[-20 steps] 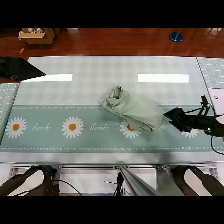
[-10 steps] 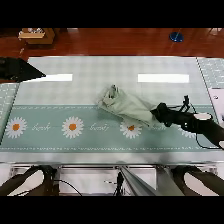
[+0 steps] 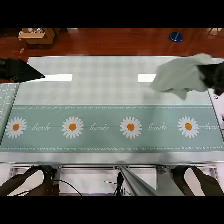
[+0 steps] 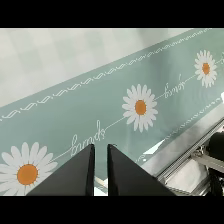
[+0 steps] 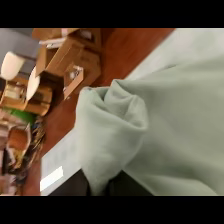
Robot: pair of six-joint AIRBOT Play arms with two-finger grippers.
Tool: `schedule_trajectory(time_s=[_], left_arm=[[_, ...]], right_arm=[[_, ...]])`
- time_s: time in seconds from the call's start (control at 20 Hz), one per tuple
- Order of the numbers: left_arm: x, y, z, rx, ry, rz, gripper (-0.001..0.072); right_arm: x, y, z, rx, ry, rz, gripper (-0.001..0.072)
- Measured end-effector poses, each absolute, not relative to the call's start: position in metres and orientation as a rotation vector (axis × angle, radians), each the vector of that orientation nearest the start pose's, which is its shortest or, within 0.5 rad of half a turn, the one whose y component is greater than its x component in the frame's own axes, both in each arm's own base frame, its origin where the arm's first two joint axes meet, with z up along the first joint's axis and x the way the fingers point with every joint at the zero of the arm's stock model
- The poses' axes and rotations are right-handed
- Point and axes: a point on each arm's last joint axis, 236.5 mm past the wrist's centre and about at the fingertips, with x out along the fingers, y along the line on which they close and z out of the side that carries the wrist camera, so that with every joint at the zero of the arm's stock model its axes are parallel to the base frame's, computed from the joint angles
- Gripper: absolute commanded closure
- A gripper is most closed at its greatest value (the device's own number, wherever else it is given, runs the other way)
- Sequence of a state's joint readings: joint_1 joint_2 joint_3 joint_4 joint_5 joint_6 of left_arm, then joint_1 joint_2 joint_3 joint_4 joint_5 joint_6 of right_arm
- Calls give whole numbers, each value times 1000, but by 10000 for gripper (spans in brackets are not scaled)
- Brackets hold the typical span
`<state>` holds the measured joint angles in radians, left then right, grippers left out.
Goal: Fold the shirts.
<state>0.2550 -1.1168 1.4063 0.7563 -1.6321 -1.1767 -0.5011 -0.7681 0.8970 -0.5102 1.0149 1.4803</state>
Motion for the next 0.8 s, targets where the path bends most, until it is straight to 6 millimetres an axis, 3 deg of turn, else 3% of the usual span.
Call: schedule_trajectory(time_s=[0.15,0.35,0.5,0.65,0.8], left_arm=[[326,-92,193,-307,1035,-709,571],[326,-92,192,-306,1036,-709,571],[326,-92,192,-306,1036,-709,571],[326,-92,192,-305,1036,-709,571],[327,-92,192,-305,1034,-708,571]], right_arm=[[335,-46,211,915,555,5,675],[282,-118,177,846,679,-320,675],[216,-173,142,763,834,-625,675],[133,-216,121,643,1015,-926,675],[76,-229,104,618,1154,-1096,675]])
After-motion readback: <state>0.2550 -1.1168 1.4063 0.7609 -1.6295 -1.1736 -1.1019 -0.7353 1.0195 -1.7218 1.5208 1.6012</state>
